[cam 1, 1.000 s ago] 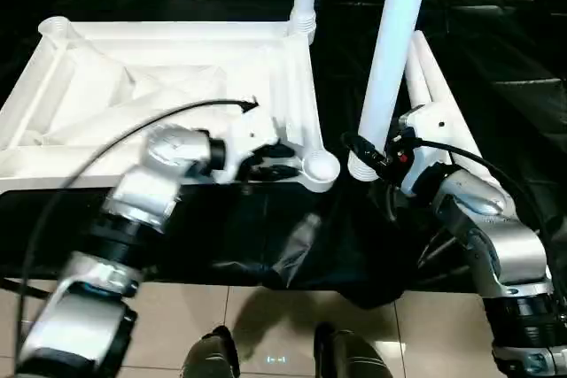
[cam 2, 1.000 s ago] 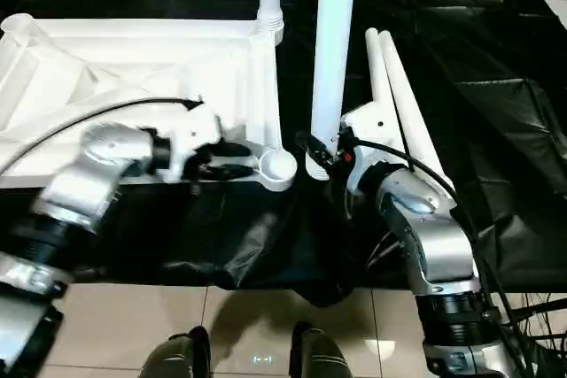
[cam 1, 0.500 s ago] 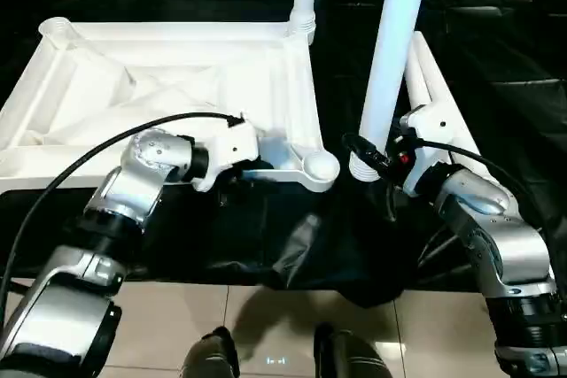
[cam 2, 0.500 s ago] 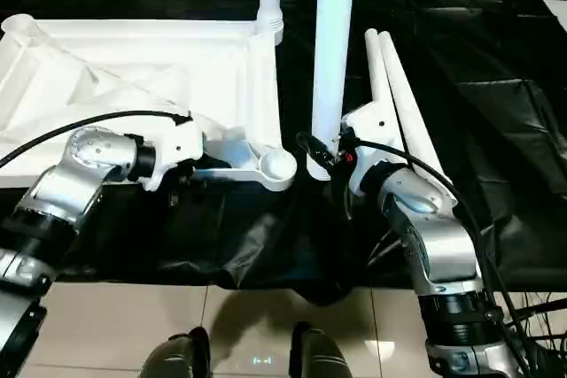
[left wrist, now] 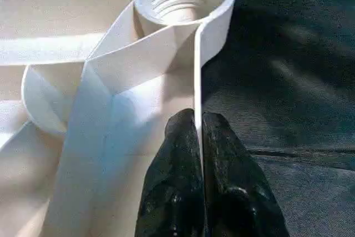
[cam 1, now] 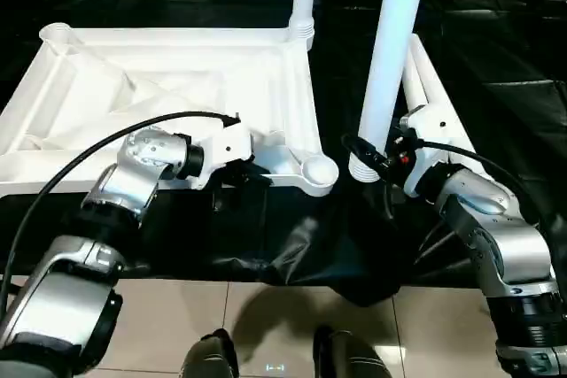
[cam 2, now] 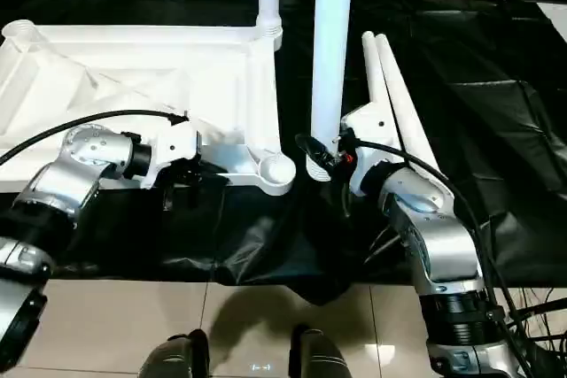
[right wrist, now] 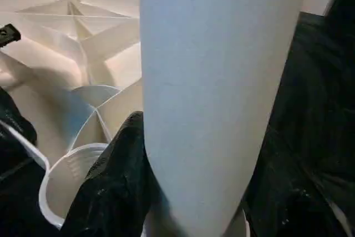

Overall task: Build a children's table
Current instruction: Rotate table base, then insert table leg to table base

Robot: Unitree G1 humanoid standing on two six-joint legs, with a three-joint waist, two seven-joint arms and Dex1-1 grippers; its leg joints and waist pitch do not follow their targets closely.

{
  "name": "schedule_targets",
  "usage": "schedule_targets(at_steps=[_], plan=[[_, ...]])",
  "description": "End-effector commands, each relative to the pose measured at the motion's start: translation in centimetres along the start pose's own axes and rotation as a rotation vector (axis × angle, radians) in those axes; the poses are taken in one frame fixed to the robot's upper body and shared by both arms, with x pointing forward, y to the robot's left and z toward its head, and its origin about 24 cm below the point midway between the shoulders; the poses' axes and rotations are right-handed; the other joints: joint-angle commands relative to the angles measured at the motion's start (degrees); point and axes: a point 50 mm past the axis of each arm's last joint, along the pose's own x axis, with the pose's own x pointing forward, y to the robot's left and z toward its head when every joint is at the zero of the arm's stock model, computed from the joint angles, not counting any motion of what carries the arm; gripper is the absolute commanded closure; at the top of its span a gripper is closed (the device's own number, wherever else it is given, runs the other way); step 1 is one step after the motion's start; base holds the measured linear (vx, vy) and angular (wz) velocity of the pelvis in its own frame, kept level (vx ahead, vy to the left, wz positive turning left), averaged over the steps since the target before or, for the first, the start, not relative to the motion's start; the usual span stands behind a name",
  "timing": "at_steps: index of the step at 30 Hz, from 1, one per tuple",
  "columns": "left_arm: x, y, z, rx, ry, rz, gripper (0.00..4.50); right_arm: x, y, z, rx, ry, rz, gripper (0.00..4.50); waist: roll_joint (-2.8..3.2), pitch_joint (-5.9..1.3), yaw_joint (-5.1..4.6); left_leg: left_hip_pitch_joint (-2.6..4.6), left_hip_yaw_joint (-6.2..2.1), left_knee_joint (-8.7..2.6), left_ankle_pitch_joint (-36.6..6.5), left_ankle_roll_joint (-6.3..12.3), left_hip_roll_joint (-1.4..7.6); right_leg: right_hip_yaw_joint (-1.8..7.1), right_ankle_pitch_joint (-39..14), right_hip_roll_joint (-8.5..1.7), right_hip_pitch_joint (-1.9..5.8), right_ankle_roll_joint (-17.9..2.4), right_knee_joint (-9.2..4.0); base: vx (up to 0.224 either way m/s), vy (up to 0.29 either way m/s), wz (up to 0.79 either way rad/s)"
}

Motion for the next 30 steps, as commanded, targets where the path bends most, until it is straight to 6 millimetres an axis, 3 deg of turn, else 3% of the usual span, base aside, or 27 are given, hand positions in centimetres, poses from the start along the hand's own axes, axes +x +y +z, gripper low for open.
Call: schedule_targets(at_steps=[1,7,8,10,12,13,15,17,19,20,21,25,30], plan=[[-0.2,-0.5,-1.2,-0.013,0.068,-0.041,4.46,0.2,-0.1,0.5,-0.012,-0.019,0.012,2.64,-0.59,-7.03,0.50,0.77,-0.28,-2.88,-5.78,3.58,0.27,2.53,-5.38,-3.39,4.52,-14.65,-2.86,0.000,0.000,0.00],[0.0,-1.0,-2.1,-0.026,0.133,-0.062,4.46,0.9,0.4,0.8,0.053,-0.030,0.049,2.64,-0.80,-6.90,0.41,0.86,-0.29,-2.93,-6.18,3.69,0.40,2.53,-5.99,-3.48,4.42,-14.86,-2.83,0.000,0.000,0.00],[0.2,-0.9,-2.2,-0.037,0.133,-0.032,4.46,1.1,0.6,1.0,0.094,-0.037,0.063,2.64,-1.29,-6.80,0.31,0.93,-0.23,-2.99,-7.00,3.58,0.41,2.50,-7.23,-3.38,4.35,-14.68,-2.94,0.000,0.000,0.00],[0.5,-0.9,-2.2,-0.053,0.125,-0.007,4.50,1.3,0.9,1.1,0.141,-0.045,0.076,2.64,-1.71,-6.72,0.38,1.14,-0.22,-3.14,-8.02,3.27,0.58,2.48,-9.93,-3.52,4.06,-13.97,-3.35,0.000,0.000,0.00],[0.7,-0.8,-2.0,-0.065,0.112,0.013,4.50,1.5,1.1,1.2,0.195,-0.055,0.085,2.64,-1.59,-6.58,0.52,1.31,-0.31,-3.26,-8.54,2.89,0.72,2.47,-11.37,-3.61,3.82,-13.60,-3.44,0.000,0.000,0.00],[1.0,-0.8,-1.7,-0.084,0.088,0.017,4.50,1.8,1.4,1.6,0.233,-0.066,0.114,2.64,-1.20,-6.75,0.61,1.38,-0.43,-3.28,-9.38,2.18,0.79,2.38,-12.73,-3.67,3.77,-13.28,-3.53,0.000,0.000,0.00],[1.2,-0.7,-1.3,-0.096,0.067,0.016,4.50,2.0,1.6,1.8,0.281,-0.064,0.153,2.64,-1.54,-6.76,0.54,1.36,-0.49,-3.35,-10.16,1.45,0.74,2.33,-13.64,-3.63,3.82,-13.04,-3.61,0.000,0.000,0.00],[1.4,-0.5,-1.1,-0.095,0.063,0.023,4.50,2.2,1.8,1.7,0.309,-0.057,0.176,2.64,-1.00,-6.54,0.66,1.23,-0.61,-3.45,-10.27,1.15,0.58,2.38,-13.11,-3.60,3.83,-13.07,-3.67,0.000,0.000,0.00],[1.5,-0.5,-1.1,-0.088,0.067,0.030,4.50,2.4,1.9,1.7,0.304,-0.052,0.186,2.64,-0.79,-6.82,0.91,1.40,-0.51,-3.34,-10.36,0.86,0.57,2.48,-11.56,-3.60,3.80,-13.43,-3.62,0.000,0.000,0.00],[1.5,-0.7,-1.1,-0.090,0.062,0.019,4.50,2.6,2.0,1.6,0.292,-0.044,0.189,2.64,-0.88,-6.85,0.93,1.38,-0.49,-3.33,-10.21,0.86,0.57,2.49,-11.12,-3.62,3.82,-13.53,-3.61,0.000,0.000,0.00],[1.5,-0.9,-1.0,-0.090,0.056,0.011,4.50,2.8,2.1,1.5,0.288,-0.036,0.190,2.64,-1.60,-7.00,0.79,1.20,-0.41,-3.28,-9.44,0.96,0.50,2.49,-10.44,-3.53,4.00,-13.62,-3.45,0.000,0.000,0.00],[1.8,-1.3,-0.7,-0.096,0.031,-0.004,4.50,3.3,2.3,0.9,0.270,0.009,0.200,2.64,-1.16,-6.86,0.76,1.05,-0.43,-3.28,-8.01,1.19,0.54,2.47,-9.39,-3.51,3.93,-13.74,-3.26,0.000,0.000,0.00],[2.1,-1.3,-0.6,-0.094,0.029,-0.020,4.50,3.6,1.9,0.2,0.253,0.039,0.176,2.64,-1.09,-6.72,0.60,1.17,-0.34,-3.28,-8.09,1.52,0.49,2.54,-7.80,-3.41,3.89,-14.11,-3.26,0.000,0.000,0.00]])
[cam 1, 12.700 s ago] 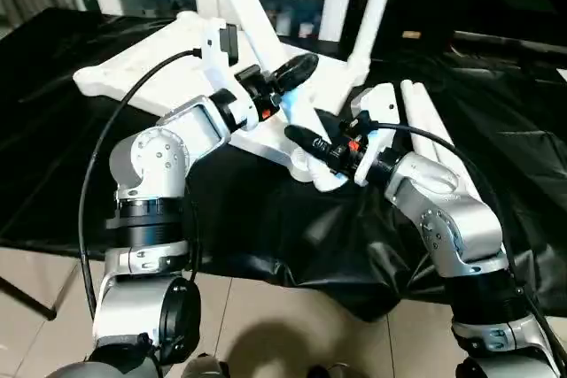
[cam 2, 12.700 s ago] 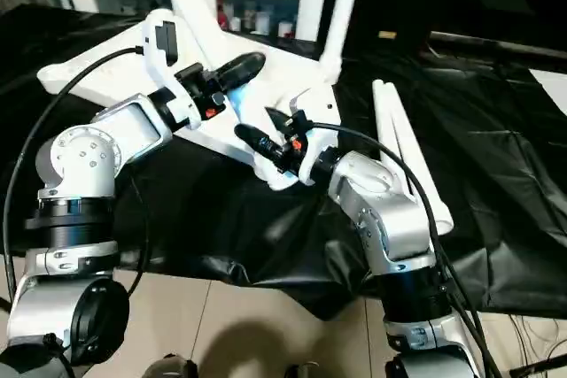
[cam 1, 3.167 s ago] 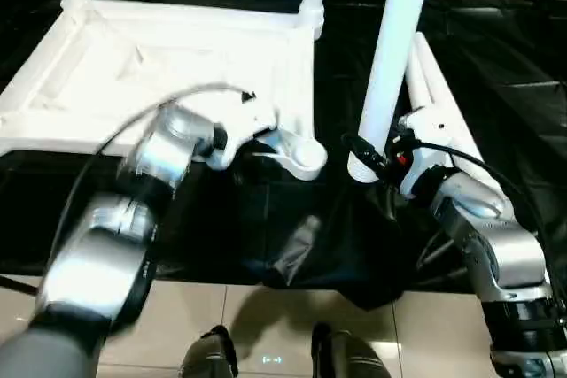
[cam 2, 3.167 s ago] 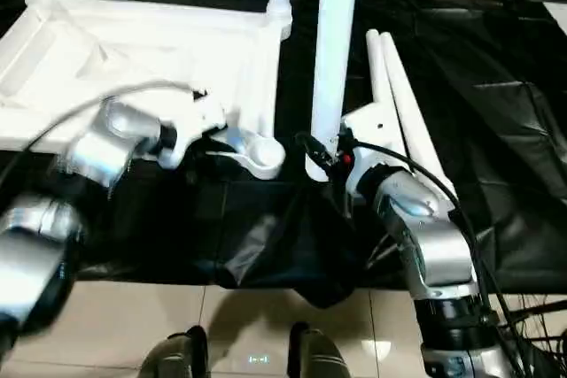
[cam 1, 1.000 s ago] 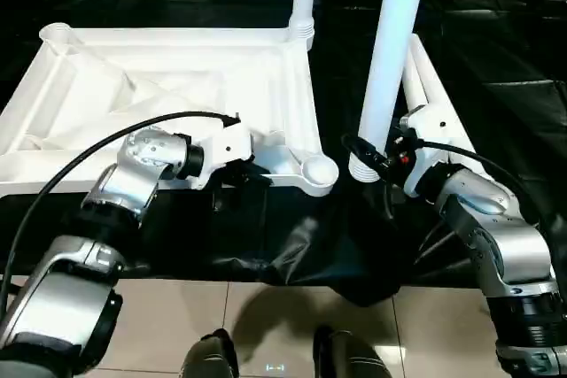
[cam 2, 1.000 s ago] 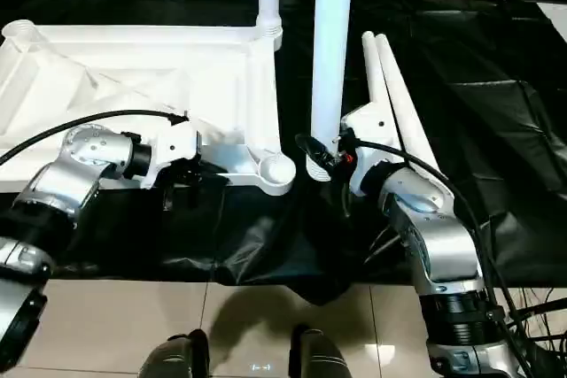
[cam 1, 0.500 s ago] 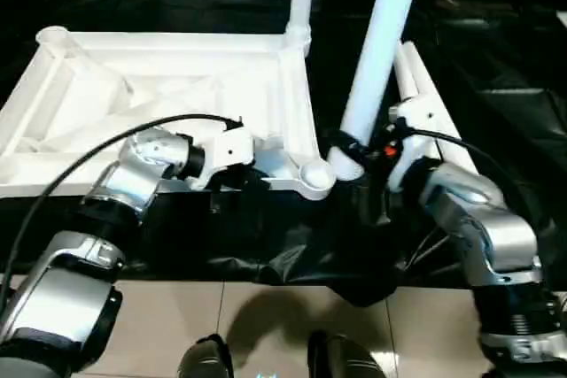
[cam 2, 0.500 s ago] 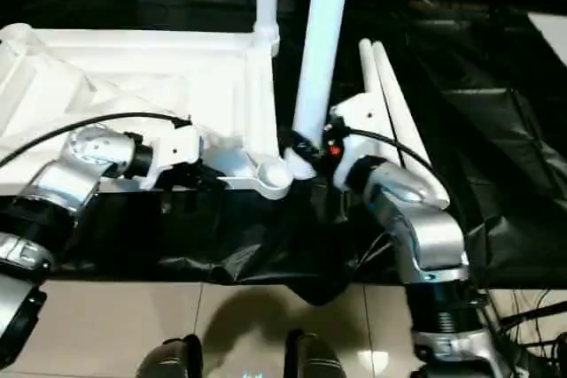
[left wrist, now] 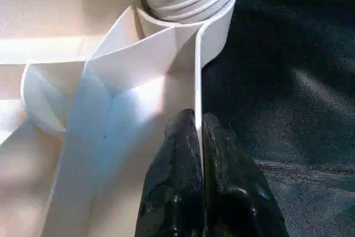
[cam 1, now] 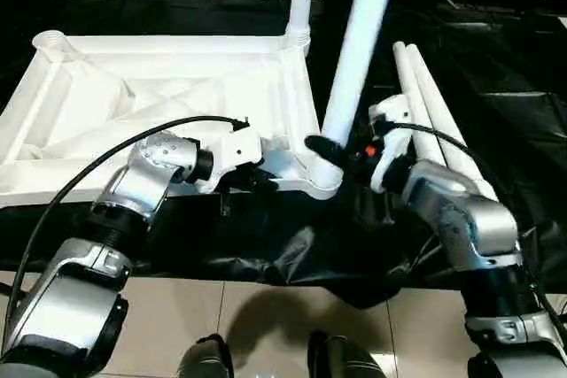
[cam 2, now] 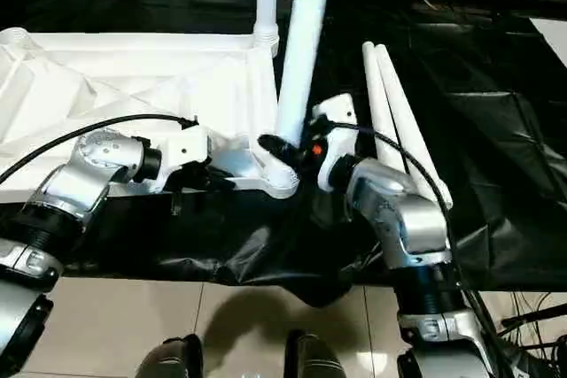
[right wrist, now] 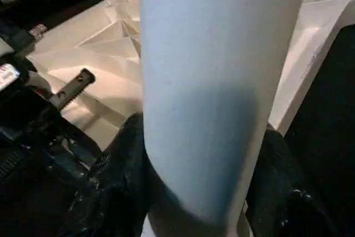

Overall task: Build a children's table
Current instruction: Insert table leg to table base

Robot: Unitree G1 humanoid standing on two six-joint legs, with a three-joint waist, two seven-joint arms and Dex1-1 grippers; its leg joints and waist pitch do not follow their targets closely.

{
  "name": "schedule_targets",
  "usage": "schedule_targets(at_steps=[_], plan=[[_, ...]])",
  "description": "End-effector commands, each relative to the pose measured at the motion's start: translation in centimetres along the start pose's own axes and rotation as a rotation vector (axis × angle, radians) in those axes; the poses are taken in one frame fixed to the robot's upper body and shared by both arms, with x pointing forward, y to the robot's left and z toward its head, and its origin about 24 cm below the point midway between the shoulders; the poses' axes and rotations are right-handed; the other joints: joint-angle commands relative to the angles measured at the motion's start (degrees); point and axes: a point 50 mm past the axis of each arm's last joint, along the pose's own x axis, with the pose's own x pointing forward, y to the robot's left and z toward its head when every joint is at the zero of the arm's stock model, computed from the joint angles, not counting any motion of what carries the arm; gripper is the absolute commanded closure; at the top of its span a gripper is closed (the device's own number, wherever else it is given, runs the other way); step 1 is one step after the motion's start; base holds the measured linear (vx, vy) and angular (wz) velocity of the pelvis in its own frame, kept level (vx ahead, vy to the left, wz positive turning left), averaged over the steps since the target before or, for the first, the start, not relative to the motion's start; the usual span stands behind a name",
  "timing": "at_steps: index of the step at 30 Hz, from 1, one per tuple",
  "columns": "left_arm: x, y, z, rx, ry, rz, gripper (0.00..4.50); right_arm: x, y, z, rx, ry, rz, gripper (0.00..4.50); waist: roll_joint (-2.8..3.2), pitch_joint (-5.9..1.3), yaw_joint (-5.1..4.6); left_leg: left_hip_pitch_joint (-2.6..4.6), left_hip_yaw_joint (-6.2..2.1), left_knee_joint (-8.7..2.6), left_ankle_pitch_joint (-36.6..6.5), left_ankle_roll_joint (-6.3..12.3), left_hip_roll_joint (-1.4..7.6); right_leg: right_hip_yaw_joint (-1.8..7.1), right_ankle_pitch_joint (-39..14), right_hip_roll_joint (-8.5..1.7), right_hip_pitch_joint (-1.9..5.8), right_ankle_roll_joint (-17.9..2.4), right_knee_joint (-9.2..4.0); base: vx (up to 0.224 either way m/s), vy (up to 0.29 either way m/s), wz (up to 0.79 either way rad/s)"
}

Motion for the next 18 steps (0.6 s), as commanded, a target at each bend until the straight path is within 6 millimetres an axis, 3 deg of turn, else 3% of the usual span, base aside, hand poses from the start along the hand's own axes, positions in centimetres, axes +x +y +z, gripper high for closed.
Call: schedule_targets(at_steps=[1,3,7,8,10,18], plan=[[0.7,-0.7,-0.8,-0.036,0.019,-0.033,4.50,0.1,-0.2,-0.2,-0.004,0.008,-0.005,2.64,0.47,-5.64,0.17,1.09,-0.35,-3.49,-8.27,1.76,0.52,2.27,-8.37,-3.40,3.79,-13.97,-3.24,0.000,0.000,0.00],[0.7,-0.6,-0.7,-0.034,0.019,-0.034,4.50,0.1,-0.3,-0.5,-0.001,0.018,-0.003,2.64,0.27,-5.47,0.11,1.11,-0.30,-3.54,-8.97,1.72,0.52,2.30,-9.28,-3.40,3.71,-13.74,-3.43,0.000,0.000,0.00],[0.7,-0.5,-0.6,-0.036,0.019,-0.035,4.50,0.2,-0.3,-0.9,0.006,0.028,-0.004,2.64,0.28,-5.31,0.03,1.22,-0.38,-3.68,-10.35,1.27,0.58,2.26,-12.11,-3.46,3.62,-13.17,-3.73,0.000,0.000,0.00],[0.7,-0.6,-0.6,-0.035,0.020,-0.041,4.50,0.2,-0.4,-1.0,0.010,0.030,-0.005,2.64,0.62,-5.25,0.09,1.27,-0.44,-3.71,-10.56,1.13,0.60,2.26,-12.41,-3.50,3.54,-13.15,-3.75,0.000,0.000,0.00],[0.7,-0.6,-0.5,-0.034,0.021,-0.047,4.50,0.2,-0.6,-1.3,0.025,0.030,-0.011,2.64,0.43,-5.20,0.01,1.28,-0.44,-3.77,-11.16,0.91,0.60,2.26,-13.12,-3.48,3.53,-12.98,-3.89,0.000,0.000,0.00],[0.6,-0.6,-0.6,-0.062,0.002,-0.038,4.50,-1.1,-1.3,-3.2,0.137,0.003,-0.042,2.64,0.43,-5.28,0.01,1.20,-0.42,-3.82,-10.87,1.40,0.67,2.26,-11.54,-3.50,3.57,-13.61,-3.83,0.000,0.000,0.00]])
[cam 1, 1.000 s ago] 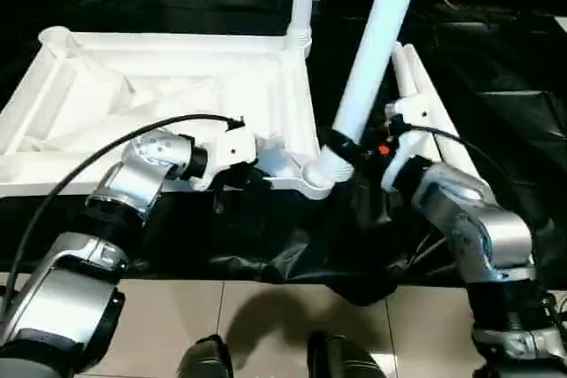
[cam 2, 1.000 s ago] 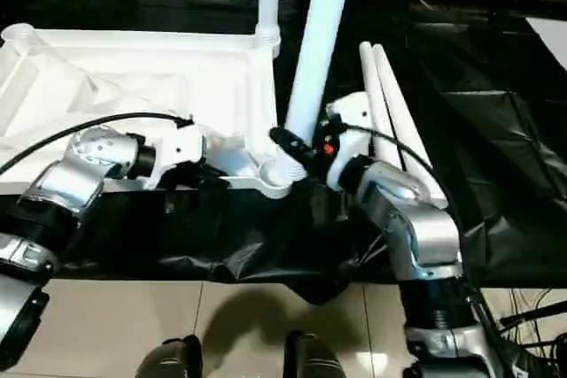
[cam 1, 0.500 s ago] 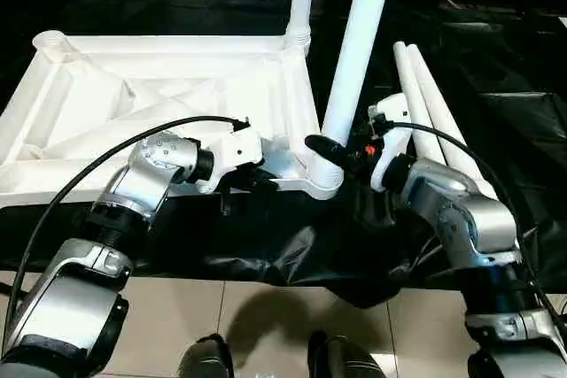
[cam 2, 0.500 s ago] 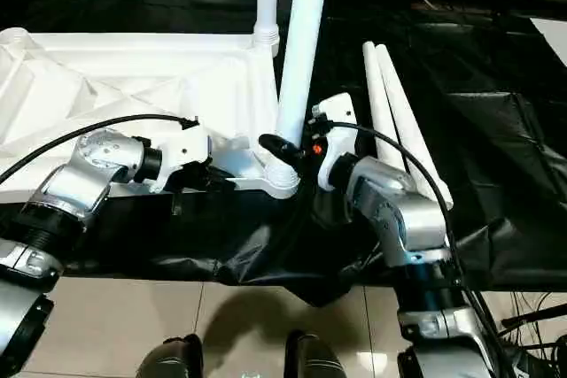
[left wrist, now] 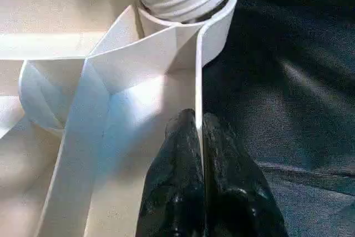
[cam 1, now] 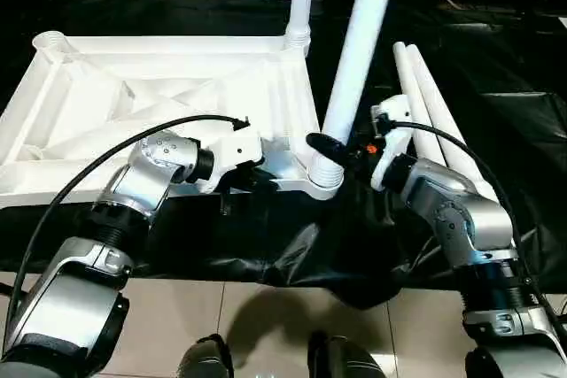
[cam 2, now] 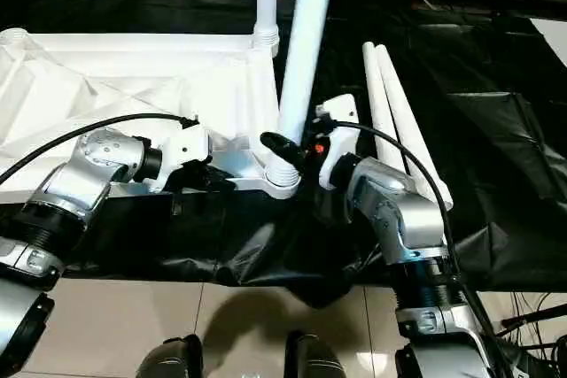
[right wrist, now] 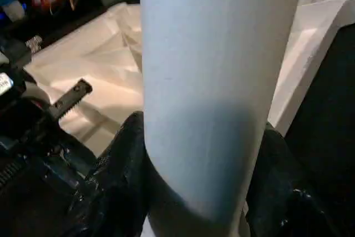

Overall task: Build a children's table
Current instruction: Insert table leg to table base

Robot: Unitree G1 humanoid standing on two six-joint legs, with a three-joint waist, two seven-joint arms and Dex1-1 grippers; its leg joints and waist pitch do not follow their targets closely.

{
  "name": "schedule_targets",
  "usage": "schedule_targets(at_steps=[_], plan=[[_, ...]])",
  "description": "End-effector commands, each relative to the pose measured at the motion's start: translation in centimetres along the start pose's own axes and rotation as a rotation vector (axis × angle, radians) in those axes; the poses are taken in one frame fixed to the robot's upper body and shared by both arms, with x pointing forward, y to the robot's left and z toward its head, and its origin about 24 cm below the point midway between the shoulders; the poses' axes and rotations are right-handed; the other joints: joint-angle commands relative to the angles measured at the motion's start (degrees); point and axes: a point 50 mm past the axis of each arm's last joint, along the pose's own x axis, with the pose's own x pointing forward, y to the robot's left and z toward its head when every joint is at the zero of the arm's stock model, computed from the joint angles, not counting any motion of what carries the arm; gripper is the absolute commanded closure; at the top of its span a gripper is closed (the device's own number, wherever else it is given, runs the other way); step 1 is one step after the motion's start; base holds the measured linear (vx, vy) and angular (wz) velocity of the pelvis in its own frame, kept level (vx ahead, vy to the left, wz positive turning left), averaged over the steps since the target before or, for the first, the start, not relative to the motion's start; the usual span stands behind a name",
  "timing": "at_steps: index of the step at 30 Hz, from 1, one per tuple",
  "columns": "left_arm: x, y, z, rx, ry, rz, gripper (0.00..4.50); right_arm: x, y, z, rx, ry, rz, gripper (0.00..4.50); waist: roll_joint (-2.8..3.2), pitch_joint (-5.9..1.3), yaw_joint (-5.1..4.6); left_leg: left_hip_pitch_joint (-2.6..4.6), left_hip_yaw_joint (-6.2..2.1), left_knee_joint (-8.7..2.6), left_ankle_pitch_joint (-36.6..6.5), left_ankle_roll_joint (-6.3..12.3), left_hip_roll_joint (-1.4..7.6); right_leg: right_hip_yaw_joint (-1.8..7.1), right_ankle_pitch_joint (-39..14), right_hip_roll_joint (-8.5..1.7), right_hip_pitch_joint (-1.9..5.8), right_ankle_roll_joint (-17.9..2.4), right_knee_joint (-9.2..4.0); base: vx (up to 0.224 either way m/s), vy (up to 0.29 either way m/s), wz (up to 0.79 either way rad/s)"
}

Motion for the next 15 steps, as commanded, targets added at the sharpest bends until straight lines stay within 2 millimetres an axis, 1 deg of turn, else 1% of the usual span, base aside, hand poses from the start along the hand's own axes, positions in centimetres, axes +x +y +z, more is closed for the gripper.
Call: schedule_targets(at_steps=[1,3,6,8,9,11,13,15], plan=[[0.6,-0.6,-0.7,-0.036,0.002,-0.023,4.50,-1.1,-0.7,-2.5,0.069,0.060,-0.051,2.64,0.45,-5.22,0.16,1.18,-0.42,-3.78,-11.19,1.48,0.72,2.26,-11.85,-3.55,3.48,-13.66,-3.86,0.000,0.000,0.00],[0.5,-0.6,-0.7,-0.038,0.001,-0.022,4.50,-1.3,-0.6,-3.0,0.087,0.055,-0.053,2.64,0.43,-5.25,0.15,1.19,-0.45,-3.85,-11.58,1.39,0.72,2.22,-12.75,-3.57,3.52,-13.47,-3.95,0.000,0.000,0.00],[0.6,-0.5,-0.6,-0.045,-0.007,-0.014,4.50,-1.7,-0.6,-3.9,0.101,0.048,-0.065,2.64,0.51,-5.09,0.22,1.27,-0.42,-3.95,-11.93,1.24,0.76,2.24,-13.63,-3.58,3.33,-13.25,-4.12,0.000,0.000,0.00],[0.5,-0.4,-0.6,-0.044,-0.005,-0.009,4.50,-2.1,-0.4,-4.8,0.111,0.037,-0.083,2.64,0.68,-5.09,0.35,1.27,-0.43,-3.99,-12.16,1.25,0.80,2.27,-13.85,-3.66,3.25,-13.15,-4.20,0.000,0.000,0.00],[0.5,-0.4,-0.6,-0.044,-0.005,-0.008,4.50,-2.1,-0.4,-5.0,0.108,0.032,-0.089,2.64,0.61,-5.13,0.35,1.26,-0.44,-4.05,-12.30,1.17,0.79,2.23,-13.91,-3.61,3.28,-13.02,-4.22,0.000,0.000,0.00],[0.5,-0.4,-0.6,-0.044,-0.005,-0.005,4.50,-2.3,-0.3,-5.3,0.106,0.024,-0.102,2.64,0.66,-5.10,0.36,1.23,-0.46,-4.13,-12.31,1.13,0.80,2.22,-14.03,-3.64,3.27,-12.98,-4.29,0.000,0.000,0.00],[0.6,-0.3,-0.5,-0.043,-0.006,-0.003,4.50,-2.4,-0.3,-5.7,0.089,0.015,-0.119,2.64,0.74,-5.08,0.40,1.32,-0.46,-4.23,-12.65,1.08,0.85,2.19,-14.33,-3.68,3.21,-12.93,-4.39,0.000,0.000,0.00],[0.6,-0.2,-0.5,-0.045,-0.006,0.010,4.50,-2.6,0.1,-6.1,0.028,-0.002,-0.126,2.64,0.90,-5.06,0.46,1.45,-0.40,-4.31,-13.06,1.07,0.89,2.19,-14.55,-3.67,3.09,-12.76,-4.54,0.000,0.000,0.00]])
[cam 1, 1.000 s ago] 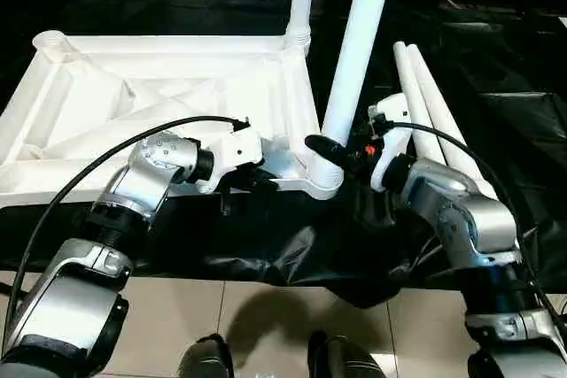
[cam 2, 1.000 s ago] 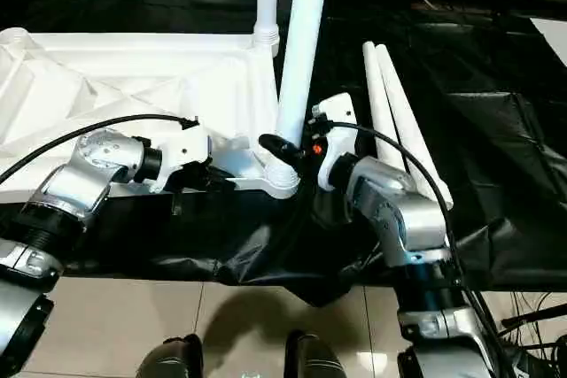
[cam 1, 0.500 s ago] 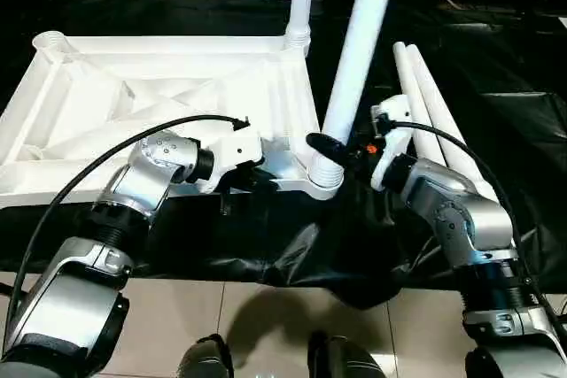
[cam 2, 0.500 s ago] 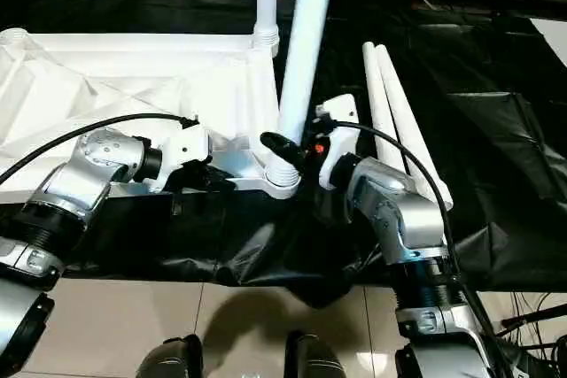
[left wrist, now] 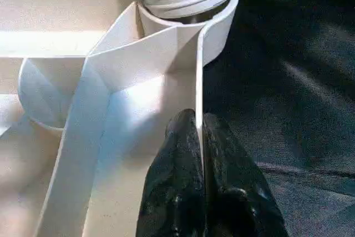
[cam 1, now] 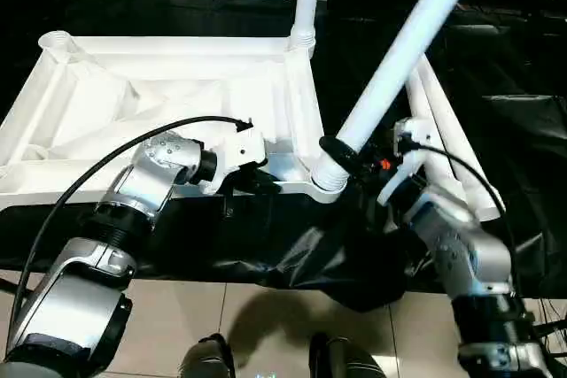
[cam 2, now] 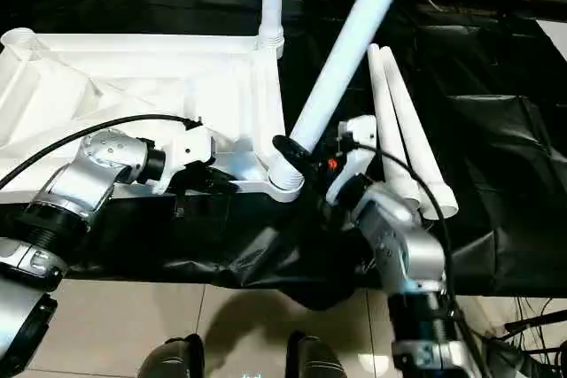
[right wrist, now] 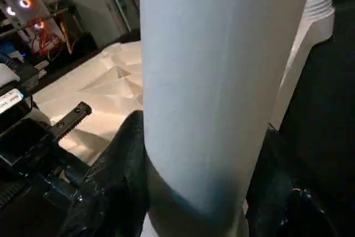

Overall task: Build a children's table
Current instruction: Insert table leg to table base

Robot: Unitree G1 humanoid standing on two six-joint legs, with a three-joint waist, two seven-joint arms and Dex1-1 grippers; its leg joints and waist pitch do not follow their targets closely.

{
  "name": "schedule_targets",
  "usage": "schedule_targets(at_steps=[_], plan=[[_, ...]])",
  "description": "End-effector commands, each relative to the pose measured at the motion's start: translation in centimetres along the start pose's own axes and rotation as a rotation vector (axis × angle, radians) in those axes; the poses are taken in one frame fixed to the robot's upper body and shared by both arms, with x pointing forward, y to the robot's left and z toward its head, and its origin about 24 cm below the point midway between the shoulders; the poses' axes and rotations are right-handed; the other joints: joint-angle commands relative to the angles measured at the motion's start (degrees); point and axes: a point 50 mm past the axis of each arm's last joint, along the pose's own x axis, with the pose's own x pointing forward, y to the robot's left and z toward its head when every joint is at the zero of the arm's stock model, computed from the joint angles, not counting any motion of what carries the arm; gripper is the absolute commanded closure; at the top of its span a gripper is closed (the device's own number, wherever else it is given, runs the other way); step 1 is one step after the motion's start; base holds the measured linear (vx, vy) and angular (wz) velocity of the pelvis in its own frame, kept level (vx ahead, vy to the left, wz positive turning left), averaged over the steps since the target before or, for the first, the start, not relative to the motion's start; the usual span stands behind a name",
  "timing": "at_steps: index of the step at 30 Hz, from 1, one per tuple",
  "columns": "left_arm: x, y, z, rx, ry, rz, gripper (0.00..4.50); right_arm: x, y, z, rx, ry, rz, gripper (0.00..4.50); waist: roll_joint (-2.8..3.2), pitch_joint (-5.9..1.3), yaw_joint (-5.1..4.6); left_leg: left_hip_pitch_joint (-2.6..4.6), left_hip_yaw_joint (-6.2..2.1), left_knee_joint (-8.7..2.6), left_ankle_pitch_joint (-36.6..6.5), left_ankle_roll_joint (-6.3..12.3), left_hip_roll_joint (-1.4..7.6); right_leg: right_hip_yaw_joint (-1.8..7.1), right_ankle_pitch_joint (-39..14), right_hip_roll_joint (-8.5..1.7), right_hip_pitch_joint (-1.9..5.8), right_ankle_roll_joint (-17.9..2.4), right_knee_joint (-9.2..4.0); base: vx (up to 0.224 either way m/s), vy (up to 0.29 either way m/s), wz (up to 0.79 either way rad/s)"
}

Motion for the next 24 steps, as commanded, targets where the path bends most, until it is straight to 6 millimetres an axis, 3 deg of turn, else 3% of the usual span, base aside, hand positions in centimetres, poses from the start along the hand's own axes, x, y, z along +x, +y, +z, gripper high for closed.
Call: schedule_targets(at_steps=[1,7,14,24], plan=[[0.1,0.0,-0.6,-0.037,0.004,0.025,4.50,-1.6,-0.5,-3.5,0.006,0.137,-0.069,2.64,0.58,-4.85,-0.07,1.25,-0.44,-3.80,-13.24,1.07,0.89,2.27,-14.74,-3.71,2.97,-12.64,-4.10,0.000,0.000,0.00],[0.1,0.1,-0.7,-0.027,0.023,0.026,4.50,-1.8,0.0,-3.7,-0.062,0.122,-0.044,2.64,0.60,-4.68,-0.18,1.17,-0.59,-4.14,-14.70,1.04,0.91,2.22,-18.09,-3.77,2.95,-11.50,-4.57,0.000,0.000,0.00],[0.2,0.1,-0.7,-0.028,0.026,0.028,4.50,-1.8,0.3,-3.9,-0.124,0.141,0.006,2.64,0.43,-4.64,-0.22,1.09,-0.50,-4.17,-13.97,1.84,0.89,2.30,-17.82,-3.73,2.94,-11.59,-4.66,0.000,0.000,0.00],[0.0,-0.3,-1.1,-0.016,0.040,-0.007,4.50,-1.4,0.4,-4.7,-0.168,0.341,0.160,2.64,0.20,-4.47,-0.66,1.03,-0.61,-4.37,-14.52,1.68,0.92,2.26,-20.45,-3.75,2.89,-10.59,-4.87,0.000,0.000,0.00]])
